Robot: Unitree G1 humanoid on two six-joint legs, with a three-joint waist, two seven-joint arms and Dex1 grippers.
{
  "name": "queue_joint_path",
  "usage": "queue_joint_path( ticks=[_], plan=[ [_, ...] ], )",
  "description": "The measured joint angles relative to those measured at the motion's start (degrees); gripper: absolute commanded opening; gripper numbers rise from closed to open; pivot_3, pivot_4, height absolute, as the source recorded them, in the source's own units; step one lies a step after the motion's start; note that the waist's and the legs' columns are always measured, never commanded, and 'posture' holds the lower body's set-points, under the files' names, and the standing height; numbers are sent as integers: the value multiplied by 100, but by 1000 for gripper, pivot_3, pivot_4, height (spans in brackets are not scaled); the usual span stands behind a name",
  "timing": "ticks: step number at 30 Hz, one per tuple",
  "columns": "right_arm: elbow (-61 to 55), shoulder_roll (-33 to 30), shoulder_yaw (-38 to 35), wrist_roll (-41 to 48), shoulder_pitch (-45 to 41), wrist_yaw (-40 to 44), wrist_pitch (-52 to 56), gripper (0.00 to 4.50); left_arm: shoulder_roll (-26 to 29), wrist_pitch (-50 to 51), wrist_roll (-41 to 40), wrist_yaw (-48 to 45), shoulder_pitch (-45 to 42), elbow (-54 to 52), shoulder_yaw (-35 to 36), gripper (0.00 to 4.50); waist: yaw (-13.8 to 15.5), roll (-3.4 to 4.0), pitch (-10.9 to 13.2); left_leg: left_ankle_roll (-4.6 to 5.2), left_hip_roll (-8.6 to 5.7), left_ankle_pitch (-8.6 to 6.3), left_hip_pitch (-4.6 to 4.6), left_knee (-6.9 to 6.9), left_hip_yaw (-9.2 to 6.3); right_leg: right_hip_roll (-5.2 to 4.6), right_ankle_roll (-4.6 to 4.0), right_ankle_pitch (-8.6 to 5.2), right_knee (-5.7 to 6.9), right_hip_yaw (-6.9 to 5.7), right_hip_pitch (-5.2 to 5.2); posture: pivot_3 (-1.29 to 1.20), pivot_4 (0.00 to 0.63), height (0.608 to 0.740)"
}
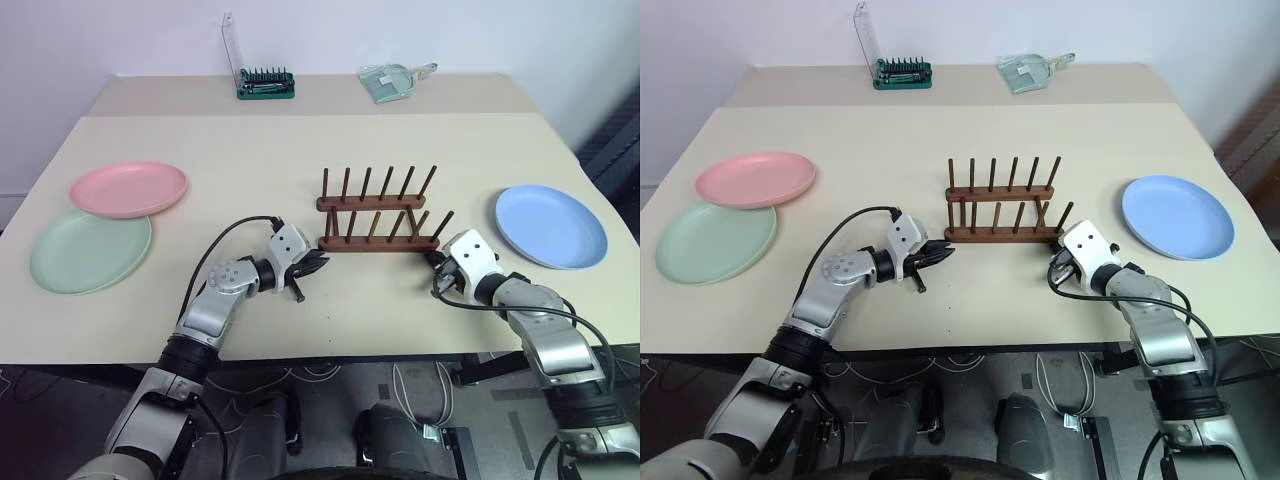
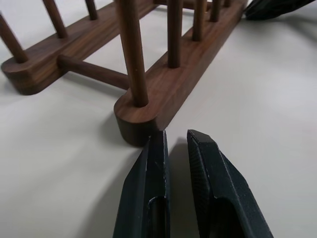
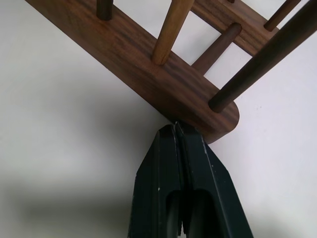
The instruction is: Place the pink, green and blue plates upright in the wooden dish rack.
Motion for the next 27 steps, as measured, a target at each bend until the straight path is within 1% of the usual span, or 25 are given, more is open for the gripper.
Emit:
queue_joint_path(
  ticks=[12, 18, 23, 26, 27],
  plan=[
    [115, 52, -1, -69, -53, 15, -124, 0, -81, -124, 56, 89, -104, 218, 104, 637, 4, 0, 0, 0, -1, 0, 0, 0, 1, 0, 0, 0, 0, 0, 1, 0, 150, 736],
    [73, 34, -50, -35, 12, 66, -130, 0, -55, -50, -17, -145, -28, 96, 115, 637, 4, 0, 0, 0, 0, 0, -1, 0, 0, -1, 1, 0, -1, 0, 0, 0, 150, 736],
    [-336, -135, -207, 46, 364, 233, -67, 0, 140, 158, -256, -470, 232, -259, 173, 637, -4, 1, 1, 0, 0, 0, -1, -1, 0, -1, 1, 0, -1, 0, -2, 0, 150, 736],
    [-832, -215, -364, 423, 576, 553, 244, 819, 292, 367, -435, -584, 365, -530, 295, 556, -5, 2, 1, 0, 2, 0, -2, -3, 0, -1, 0, 0, -1, 1, -5, 0, 150, 736],
    [-1052, -238, -398, 575, 647, 663, 360, 1239, 372, 431, -512, -612, 418, -666, 371, 556, -12, 1, 2, 0, 3, 0, -3, -4, 0, -1, 0, 0, -1, 1, -5, 0, 150, 736]
  ],
)
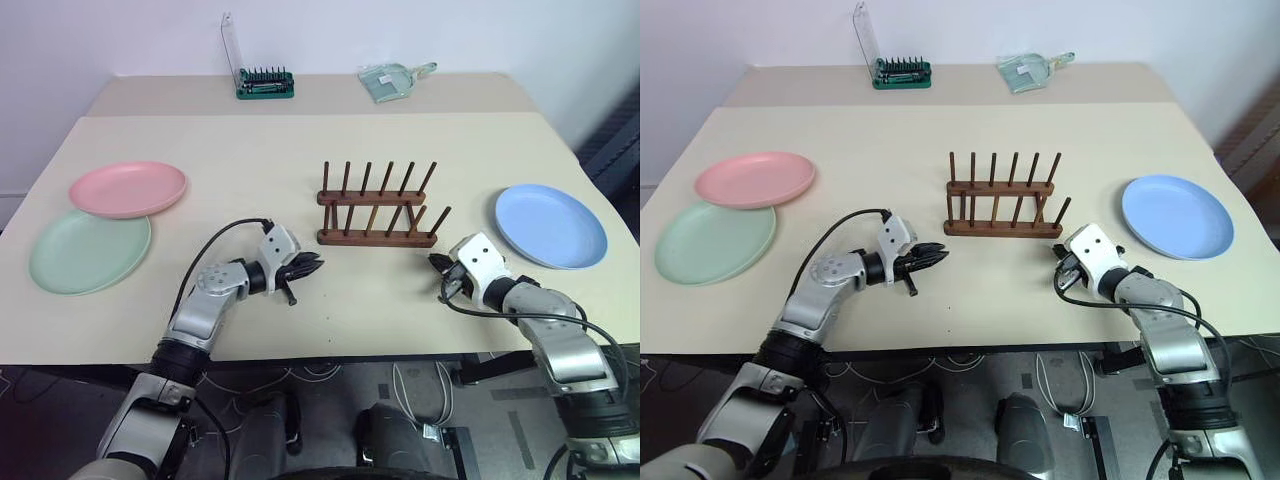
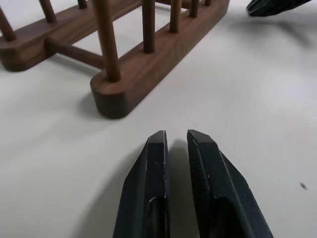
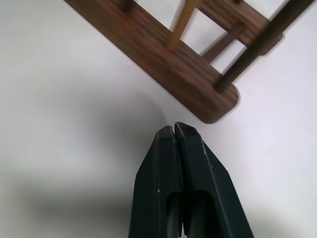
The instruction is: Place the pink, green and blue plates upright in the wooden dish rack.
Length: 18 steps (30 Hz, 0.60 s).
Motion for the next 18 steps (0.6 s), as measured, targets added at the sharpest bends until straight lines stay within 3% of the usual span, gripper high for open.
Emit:
queue_joint_path(
  ticks=[3, 6, 9, 15, 18],
  plan=[
    [-561, -27, -27, 416, 98, 305, 372, 2793, 295, 291, -309, -96, 175, -448, 317, 1446, -1, 0, 0, 0, 1, -1, 1, 0, 0, -1, 0, 0, -1, 0, 1, 0, 150, 736],
    [-773, -43, 11, 593, 81, 476, 563, 4392, 508, 512, -438, -44, 365, -683, 603, 2905, 13, 0, 0, 1, 0, -2, 1, 0, 0, -2, 0, 0, -2, 0, 1, 0, 150, 736],
    [-788, -54, 55, 655, 50, 559, 660, 4500, 579, 609, -454, 89, 439, -793, 799, 4368, 28, 0, 0, 2, -2, -2, 0, 0, 0, -3, 0, 0, -3, -1, 0, 0, 150, 736],
    [-705, -53, 266, 522, -212, 590, 479, 4500, 581, 943, -689, 635, 494, -1186, 1352, 4478, 19, -2, 1, 1, -1, -1, -1, -1, 0, -1, 0, 0, -3, -1, 0, 0, 150, 736],
    [-648, -34, 384, 533, -297, 712, 408, 4500, 632, 1583, -503, 1987, -1, -1256, 2122, 4478, 12, -31, 22, 0, 0, 1, -3, 0, -5, 2, 0, 0, 3, -1, -3, 0, 150, 736]
  ],
)
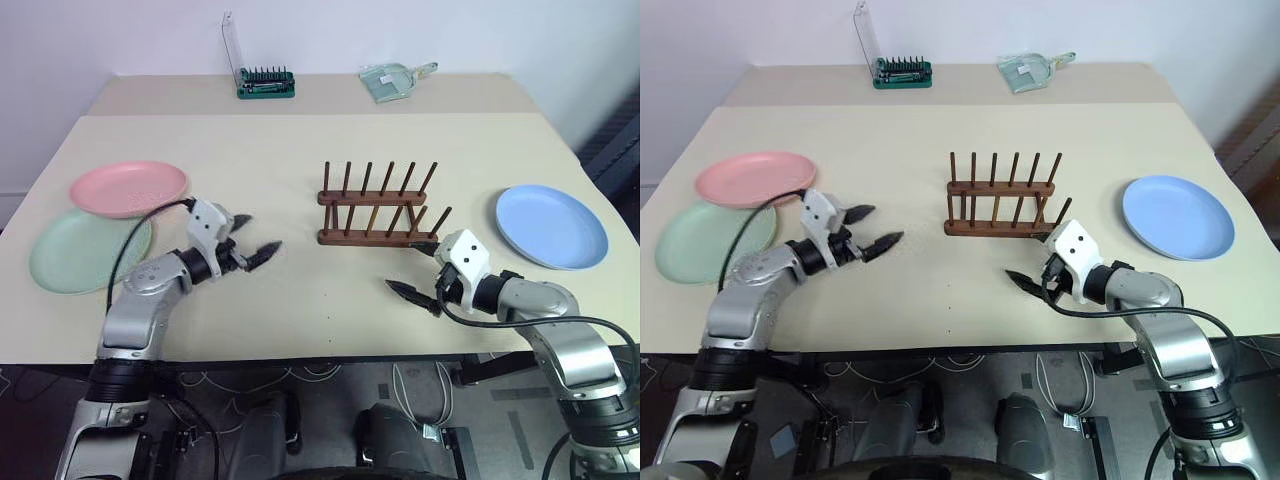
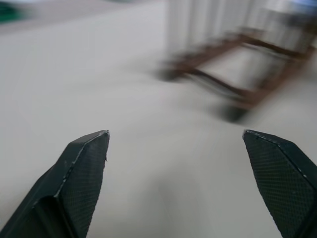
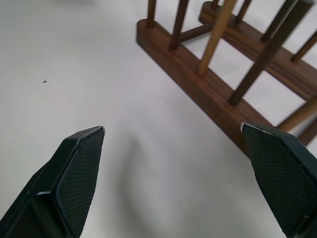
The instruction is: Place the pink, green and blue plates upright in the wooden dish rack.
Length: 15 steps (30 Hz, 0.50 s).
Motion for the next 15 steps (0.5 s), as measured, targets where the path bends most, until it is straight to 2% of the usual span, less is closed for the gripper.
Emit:
queue_joint_path(
  ticks=[4, 7, 11, 15],
  plan=[
    [-54, 26, 105, 211, -212, 261, -2, 4500, 356, 1056, 354, 1628, -812, -35, 918, 4478, -12, -4, 2, 1, -5, 0, 0, -3, 1, -1, 3, -1, -2, 0, 1, 0, 150, 736],
    [-237, 33, 116, 440, -437, 417, 30, 4500, 526, 1753, 573, 2422, -1047, 107, 1439, 4478, 2, -4, 2, 0, -5, 0, 1, -5, 2, 0, 5, -2, -2, 0, 1, 0, 150, 736],
    [-333, 94, 238, 537, -744, 484, 42, 4500, 485, 2679, 560, 2921, -1094, 184, 1865, 4478, 24, -29, 9, -1, -8, 0, -1, -3, 1, -1, 7, -3, -2, 0, 1, 0, 150, 736],
    [-330, 141, 353, 555, -810, 518, 39, 4500, 476, 3356, 555, 3131, -1101, 182, 1986, 4478, 20, -49, 16, -4, -8, 1, -2, -4, 0, -1, 7, -4, -2, 0, 0, 0, 150, 736]
  ],
)
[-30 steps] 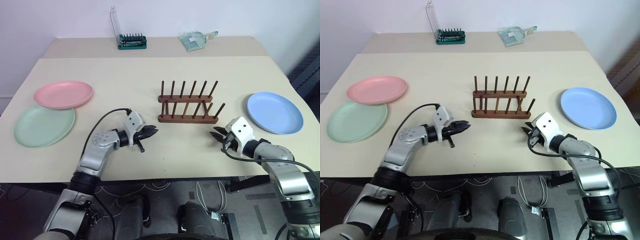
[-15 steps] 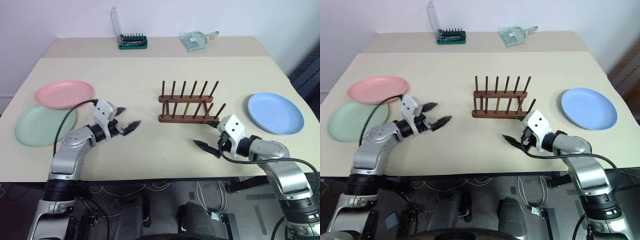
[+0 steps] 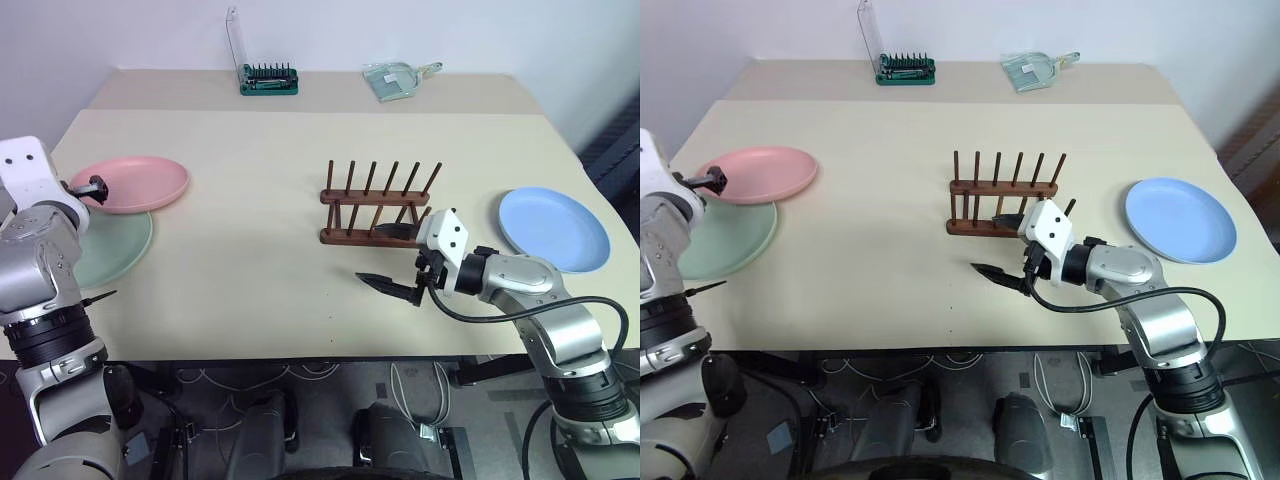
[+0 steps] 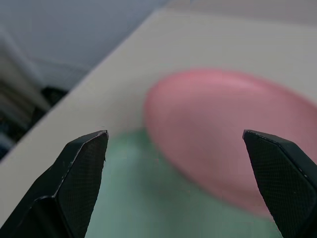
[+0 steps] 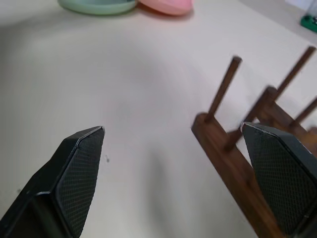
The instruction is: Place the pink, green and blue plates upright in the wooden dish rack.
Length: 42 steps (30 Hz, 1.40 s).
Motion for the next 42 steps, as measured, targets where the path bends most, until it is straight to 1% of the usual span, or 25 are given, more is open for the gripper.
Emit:
queue_joint_path(
  ticks=[5, 8, 12, 15, 16, 17, 19, 20, 22, 23, 32, 37, 40, 42],
  plan=[
    [-109, -1, 14, 85, 7, 36, 70, 4500, -129, 279, -144, 100, -219, 316, 299, 4478, -7, 0, 0, -4, 0, 2, 1, -1, 0, 0, 0, 0, 2, 0, -1, 0, 150, 736],
    [-263, 11, 42, 129, 24, 21, 118, 4500, -228, 277, -247, 174, -418, 762, 476, 4478, -11, -3, 0, -7, 1, 4, 1, -2, 0, 1, -1, 0, 5, 0, -3, 0, 150, 736],
    [-418, 114, 124, 132, 139, -79, 202, 4500, -166, -29, -264, 199, -713, 1509, 567, 4478, -9, -7, -2, -7, 0, 4, 0, -2, 1, 0, -1, 0, 6, 0, -5, 0, 150, 736],
    [-488, 118, 138, 132, 231, -144, 215, 4500, -146, -244, -335, 238, -885, 1928, 619, 3679, -8, -9, -2, -7, -1, 4, 0, -3, 0, -1, 0, 0, 6, 1, -6, 0, 150, 736],
    [-503, 118, 137, 131, 242, -165, 218, 4500, -145, -304, -353, 245, -892, 1994, 616, 3143, -9, -9, -2, -7, -1, 4, 0, -3, 0, -1, -1, 0, 6, 1, -6, 0, 150, 736],
    [-518, 118, 138, 132, 250, -185, 218, 4500, -145, -335, -359, 254, -892, 2042, 607, 2747, -13, -9, -2, -8, 0, 4, 0, -3, 0, -1, -1, 0, 7, 0, -7, 0, 150, 736],
    [-523, 118, 136, 132, 269, -219, 221, 4500, -145, -393, -375, 293, -892, 2097, 593, 1626, -19, -9, -2, -9, 0, 5, 0, -3, 0, 0, -1, 0, 9, 1, -8, 0, 150, 736],
    [-525, 118, 136, 133, 284, -228, 223, 4500, -145, -398, -379, 307, -892, 2097, 592, 1225, -19, -9, -1, -9, 0, 5, 0, -3, 1, 0, -1, 0, 9, 1, -8, 0, 150, 736],
    [-533, 118, 136, 135, 325, -265, 233, 4500, -145, -432, -443, 343, -908, 2097, 612, 113, -14, -10, -2, -9, 0, 5, 0, -3, 0, -1, -1, 0, 9, 1, -7, 0, 150, 736],
    [-538, 118, 137, 135, 332, -271, 235, 4500, -146, -456, -486, 349, -962, 2098, 621, 44, -12, -10, -2, -9, 0, 5, 0, -3, 0, -1, -1, 0, 9, 1, -7, 0, 150, 736],
    [-578, 119, 137, 132, 320, -308, 231, 4500, -152, -529, -652, 341, -1024, 2062, 618, 44, -11, -11, -1, -9, -1, 5, 0, -2, 1, -1, -1, 0, 11, 1, -7, 0, 150, 736],
    [-578, 113, 138, 123, 217, -300, 201, 4500, -353, -711, -832, 234, -954, 1769, 596, 44, -8, -17, 1, -9, -1, 5, -1, -2, 1, -2, -1, 0, 10, 1, -7, 0, 150, 736],
    [-591, 58, 131, 103, -257, -326, 279, 4500, -617, -1472, -1065, -270, -866, 1062, 404, 44, -10, -32, 11, -11, 0, 6, -9, 2, 1, -2, -2, 1, 15, 1, -16, 0, 150, 736],
    [-691, 53, 103, 121, -519, -360, 341, 4500, -696, -1732, -1246, -459, -935, 762, 274, 44, -9, -33, 10, -11, 0, 6, -6, -1, 0, -2, -2, 0, 14, 1, -13, 0, 150, 736]
  ],
)
